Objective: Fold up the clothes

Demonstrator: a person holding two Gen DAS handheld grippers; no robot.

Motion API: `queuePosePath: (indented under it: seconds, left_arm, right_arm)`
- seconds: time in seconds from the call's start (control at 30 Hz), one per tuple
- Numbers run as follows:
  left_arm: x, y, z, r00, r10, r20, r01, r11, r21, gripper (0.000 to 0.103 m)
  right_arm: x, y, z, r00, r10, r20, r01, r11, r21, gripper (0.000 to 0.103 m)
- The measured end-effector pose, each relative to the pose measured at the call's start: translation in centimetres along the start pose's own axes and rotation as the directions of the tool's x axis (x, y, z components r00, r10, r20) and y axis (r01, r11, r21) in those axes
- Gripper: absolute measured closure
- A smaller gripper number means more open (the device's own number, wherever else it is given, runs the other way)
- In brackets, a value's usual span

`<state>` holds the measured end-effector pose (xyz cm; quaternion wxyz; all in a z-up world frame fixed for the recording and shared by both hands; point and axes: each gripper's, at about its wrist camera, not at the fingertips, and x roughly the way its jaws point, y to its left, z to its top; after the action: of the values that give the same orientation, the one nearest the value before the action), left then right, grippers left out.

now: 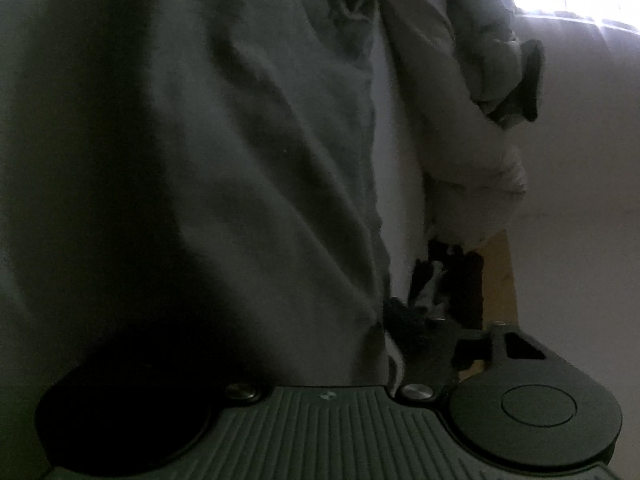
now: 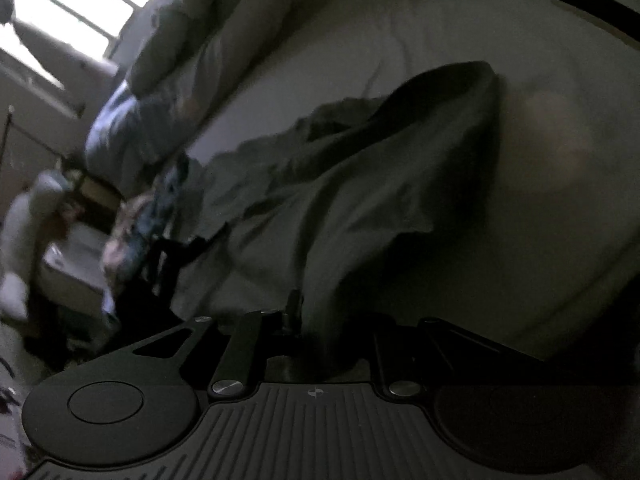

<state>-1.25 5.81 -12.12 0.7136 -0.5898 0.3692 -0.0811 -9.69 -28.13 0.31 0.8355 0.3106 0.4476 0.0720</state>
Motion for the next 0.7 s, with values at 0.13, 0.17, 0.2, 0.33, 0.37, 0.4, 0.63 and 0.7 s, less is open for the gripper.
queuePosePath:
  seconds: [0.13,0.17,0.2,0.33,0.37,0.4,0.63,0.7]
  left_arm:
    - [0.1,0.8,0.4,1.0,0.022,-0.012,-0.022,1.0,0.009,0.075]
    - [0.2,0.8,0.4,1.0,0.024,-0.013,-0.024,1.0,0.014,0.079]
    - [0.1,0.9,0.5,1.0,0.022,-0.015,-0.022,1.0,0.019,0.08]
    - [-0.3,1.0,0.5,1.0,0.011,-0.018,-0.01,0.999,0.047,0.085]
    - [-0.4,1.1,0.5,1.0,0.008,-0.018,-0.007,0.998,0.055,0.087]
    - [-0.6,1.2,0.4,1.0,0.005,-0.019,-0.003,0.998,0.057,0.087]
    - [-1.8,3.0,0.6,0.998,-0.034,-0.054,0.037,0.998,0.049,0.09]
    - [-1.6,3.0,0.5,0.998,-0.036,-0.053,0.039,0.998,0.049,0.09]
  right_arm:
    - [0.2,0.6,-0.1,0.997,-0.075,-0.024,0.073,0.994,-0.08,0.074]
    - [-0.2,0.7,-0.2,0.995,-0.096,-0.031,0.092,0.99,-0.104,0.065]
    - [-0.7,0.8,-0.3,0.993,-0.116,-0.032,0.111,0.985,-0.129,0.059]
    - [-3.3,1.1,1.1,0.989,-0.145,-0.009,0.139,0.959,-0.248,0.039]
    - [-3.8,1.4,2.1,0.991,-0.135,-0.008,0.127,0.95,-0.285,0.034]
    - [-4.0,1.9,3.4,0.994,-0.112,-0.014,0.101,0.939,-0.329,0.029]
    - [-0.7,7.0,14.5,0.97,0.081,-0.23,-0.205,0.777,-0.595,0.013]
    - [1.9,7.9,18.0,0.942,0.102,-0.319,-0.284,0.749,-0.598,0.013]
